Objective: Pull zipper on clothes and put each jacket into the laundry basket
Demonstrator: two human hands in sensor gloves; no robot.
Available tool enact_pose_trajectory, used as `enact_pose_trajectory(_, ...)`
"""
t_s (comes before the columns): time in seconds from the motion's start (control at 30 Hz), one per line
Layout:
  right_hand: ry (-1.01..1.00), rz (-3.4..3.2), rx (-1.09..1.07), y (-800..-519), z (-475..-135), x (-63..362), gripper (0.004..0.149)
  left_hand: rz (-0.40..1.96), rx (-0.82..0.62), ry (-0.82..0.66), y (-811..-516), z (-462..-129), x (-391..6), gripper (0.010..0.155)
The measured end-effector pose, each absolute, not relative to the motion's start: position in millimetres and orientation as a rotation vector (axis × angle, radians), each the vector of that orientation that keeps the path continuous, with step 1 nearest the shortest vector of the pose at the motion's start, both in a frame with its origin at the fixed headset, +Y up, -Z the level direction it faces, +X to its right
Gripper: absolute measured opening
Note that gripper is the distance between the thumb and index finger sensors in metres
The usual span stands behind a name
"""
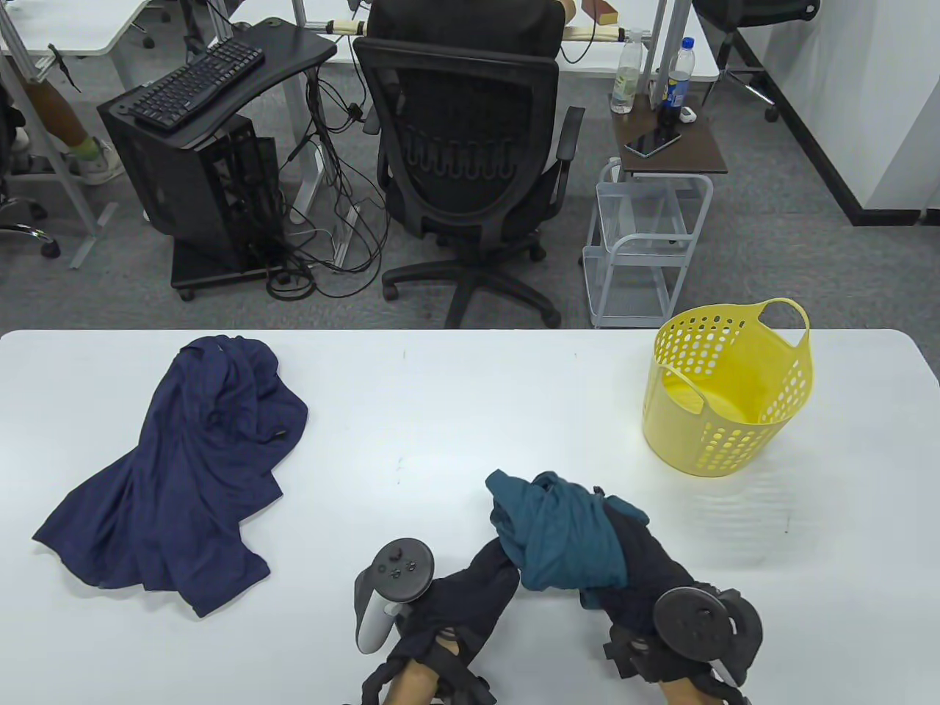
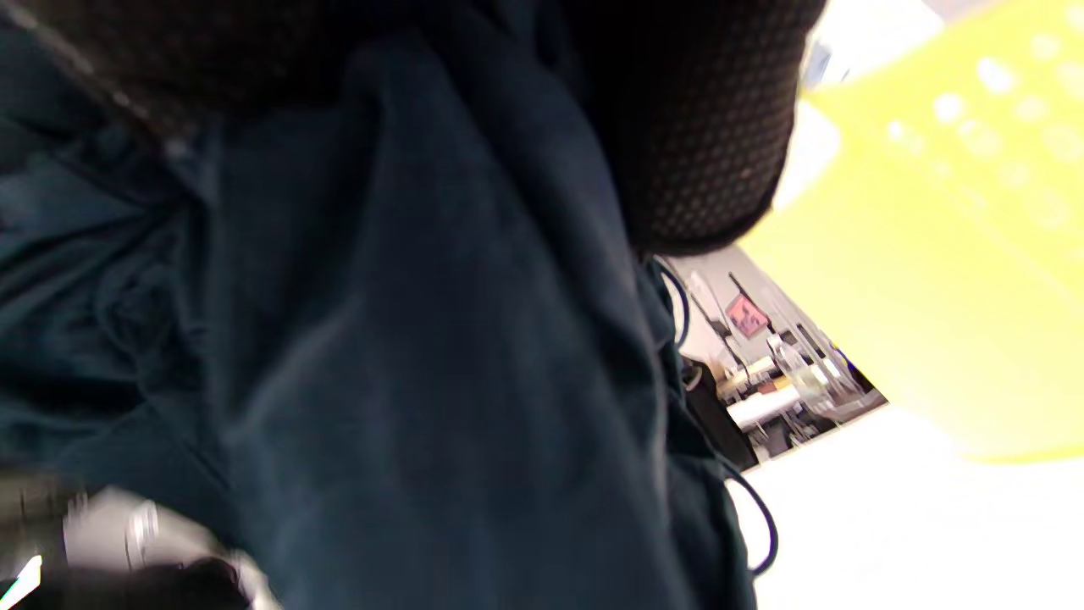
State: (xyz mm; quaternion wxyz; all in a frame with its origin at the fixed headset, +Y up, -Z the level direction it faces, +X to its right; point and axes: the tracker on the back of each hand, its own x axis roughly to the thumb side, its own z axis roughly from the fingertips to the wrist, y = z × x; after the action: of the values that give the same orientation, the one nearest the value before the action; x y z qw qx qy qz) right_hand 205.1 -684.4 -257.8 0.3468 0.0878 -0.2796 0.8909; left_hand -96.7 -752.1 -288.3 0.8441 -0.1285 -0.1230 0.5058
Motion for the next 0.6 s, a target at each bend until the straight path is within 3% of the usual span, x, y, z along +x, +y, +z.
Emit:
enact_pose_trajectory(0.2,-0.978,2.100,0.079,-608.3,-279.8,257.7,0.075,0.574,0.094,-0.086,-733.3,-290.1,-124.7,0.072)
enact_pose_trajectory(0.37,-1.050,2.053,-0.120,-561.7,-324.6,306.8,0.077,0.377,0.144,-0.017,-733.3,-295.4,-133.5,0.070)
enact_pose_trajectory(0.5,-0.912,2.191,-0.335,-569.3,-375.8,337.6,0.084,0.444,0.111,0.010,-736.6,-299.4,-137.5,0.070)
enact_pose_trajectory(0.6,-0.545,2.439,-0.515,-602.2,-406.4,347.6,0.095,0.444,0.113,0.014,-736.5,-299.4,-140.3,0.070)
